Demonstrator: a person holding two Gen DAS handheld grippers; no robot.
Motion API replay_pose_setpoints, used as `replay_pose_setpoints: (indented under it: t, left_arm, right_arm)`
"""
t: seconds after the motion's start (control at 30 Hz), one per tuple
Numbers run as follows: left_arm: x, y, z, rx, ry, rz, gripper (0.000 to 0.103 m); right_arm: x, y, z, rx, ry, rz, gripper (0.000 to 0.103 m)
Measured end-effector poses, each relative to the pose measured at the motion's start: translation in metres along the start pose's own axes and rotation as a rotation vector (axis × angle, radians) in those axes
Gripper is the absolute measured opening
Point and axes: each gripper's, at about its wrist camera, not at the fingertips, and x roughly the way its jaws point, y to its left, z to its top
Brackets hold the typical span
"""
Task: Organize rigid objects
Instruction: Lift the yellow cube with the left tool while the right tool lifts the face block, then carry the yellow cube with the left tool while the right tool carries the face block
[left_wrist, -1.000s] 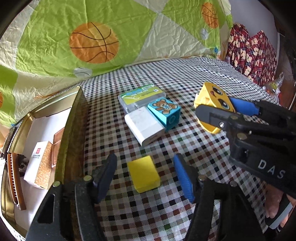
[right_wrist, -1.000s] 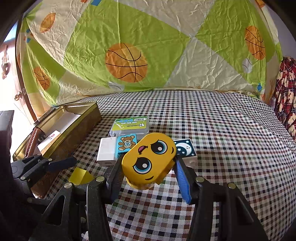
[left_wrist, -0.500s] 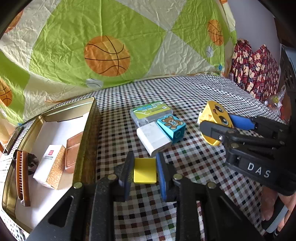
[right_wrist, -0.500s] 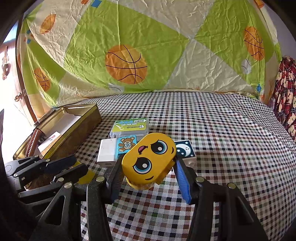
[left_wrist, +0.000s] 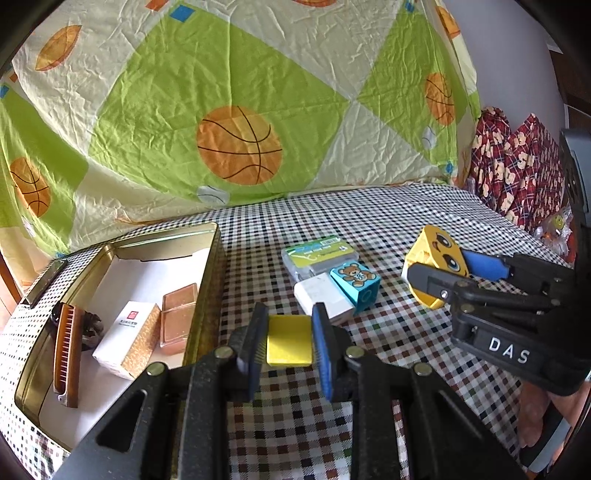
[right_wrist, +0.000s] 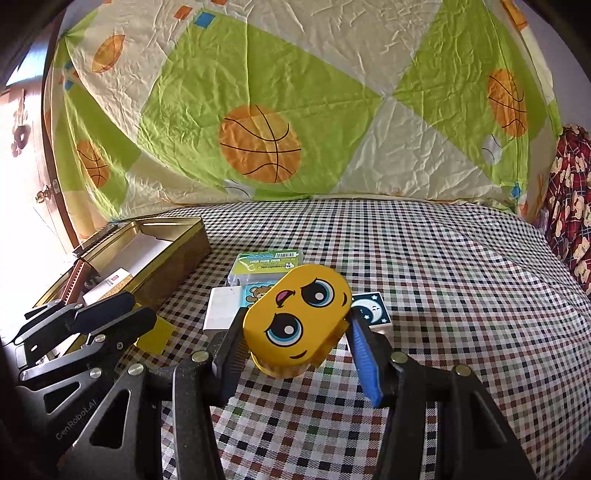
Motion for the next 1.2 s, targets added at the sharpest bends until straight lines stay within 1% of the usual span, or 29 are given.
replay_pose_setpoints:
  t: [0.33,0.77,0.93,1.2]
  left_arm:
    - [-0.012,0.007,-0.001,-0.035,-0.06,0.018,0.023]
    - [-0.019,0.009,-0.003,-0.051,-0.096,0.015,0.023]
    - [-0.024,0.012,-0.005,-0.064,-0.121,0.022,0.023]
    - [-0.029,0.015,-0.006,-0.074,-0.151,0.021,0.023]
  right_arm:
    - [-0.008,0.005,0.001,-0.021,-0.04,0.004,0.054]
    - [-0.017,0.006,0.0,-0.035,-0.093,-0.002,0.054]
    - [-0.019,0.007,0.001,-0.038,-0.105,-0.003,0.054]
    - [-0.029,0.009,-0.001,-0.057,-0.15,-0.004,0.054]
